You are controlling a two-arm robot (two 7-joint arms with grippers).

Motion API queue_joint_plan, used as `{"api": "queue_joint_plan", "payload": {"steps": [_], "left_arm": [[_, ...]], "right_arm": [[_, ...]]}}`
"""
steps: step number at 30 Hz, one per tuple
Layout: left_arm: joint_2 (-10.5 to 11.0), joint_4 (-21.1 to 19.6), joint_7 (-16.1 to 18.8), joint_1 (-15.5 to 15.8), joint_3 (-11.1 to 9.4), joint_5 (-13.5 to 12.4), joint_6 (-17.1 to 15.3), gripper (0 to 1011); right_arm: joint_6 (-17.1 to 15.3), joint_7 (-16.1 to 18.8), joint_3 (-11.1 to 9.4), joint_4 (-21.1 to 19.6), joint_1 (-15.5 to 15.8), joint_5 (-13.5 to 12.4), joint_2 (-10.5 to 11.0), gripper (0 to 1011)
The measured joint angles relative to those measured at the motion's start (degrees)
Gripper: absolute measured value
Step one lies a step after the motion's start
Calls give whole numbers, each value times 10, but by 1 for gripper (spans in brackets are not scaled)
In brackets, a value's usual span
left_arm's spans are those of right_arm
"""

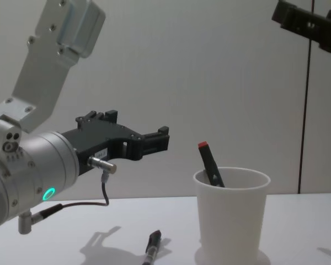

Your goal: Place the pen into the pen holder.

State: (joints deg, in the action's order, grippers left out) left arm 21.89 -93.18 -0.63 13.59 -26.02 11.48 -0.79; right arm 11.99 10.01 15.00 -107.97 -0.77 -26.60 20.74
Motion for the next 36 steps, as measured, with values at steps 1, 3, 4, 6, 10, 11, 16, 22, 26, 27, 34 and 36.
{"api": "queue_joint_plan", "payload": {"steps": [1, 3, 4, 6, 10, 11, 16, 22, 26, 27, 34, 36], "left_arm": [[0, 0, 0, 0, 0, 0, 0, 1001], [0, 0, 0, 0, 0, 0, 0, 1001], [0, 0, 0, 0, 0, 0, 0, 1001], [0, 0, 0, 0, 0, 0, 0, 1000], [0, 0, 0, 0, 0, 0, 0, 1001], [0, 0, 0, 0, 0, 0, 0, 1001], [0, 0, 0, 0, 0, 0, 0, 1001], [0, 0, 0, 0, 0, 0, 0, 1001], [0, 0, 0, 0, 0, 0, 0, 1001], [0, 0, 0, 0, 0, 0, 0, 1001], [0, 0, 0, 0, 0, 0, 0, 1001], [0, 0, 0, 0, 0, 0, 0, 1001]], "right_arm": [[-6, 0, 0, -1, -1, 2, -1, 1002], [-12, 0, 1, -2, -3, 3, -2, 1002], [-20, 0, 1, -4, -4, 4, -2, 1001], [-31, 0, 1, -6, -5, 5, -2, 1001], [-63, -8, -1, -16, -4, 2, 3, 1002], [-69, -10, -2, -17, -4, 1, 4, 1002], [-100, -29, -12, -31, 6, -11, 19, 1002], [-131, -65, -30, -47, 31, -33, 44, 1001], [-143, -94, -44, -57, 56, -51, 62, 1001], [-143, -94, -44, -57, 56, -51, 62, 1002], [-149, -146, -72, -69, 106, -82, 92, 1002], [-149, -154, -78, -71, 116, -87, 97, 1002]]}}
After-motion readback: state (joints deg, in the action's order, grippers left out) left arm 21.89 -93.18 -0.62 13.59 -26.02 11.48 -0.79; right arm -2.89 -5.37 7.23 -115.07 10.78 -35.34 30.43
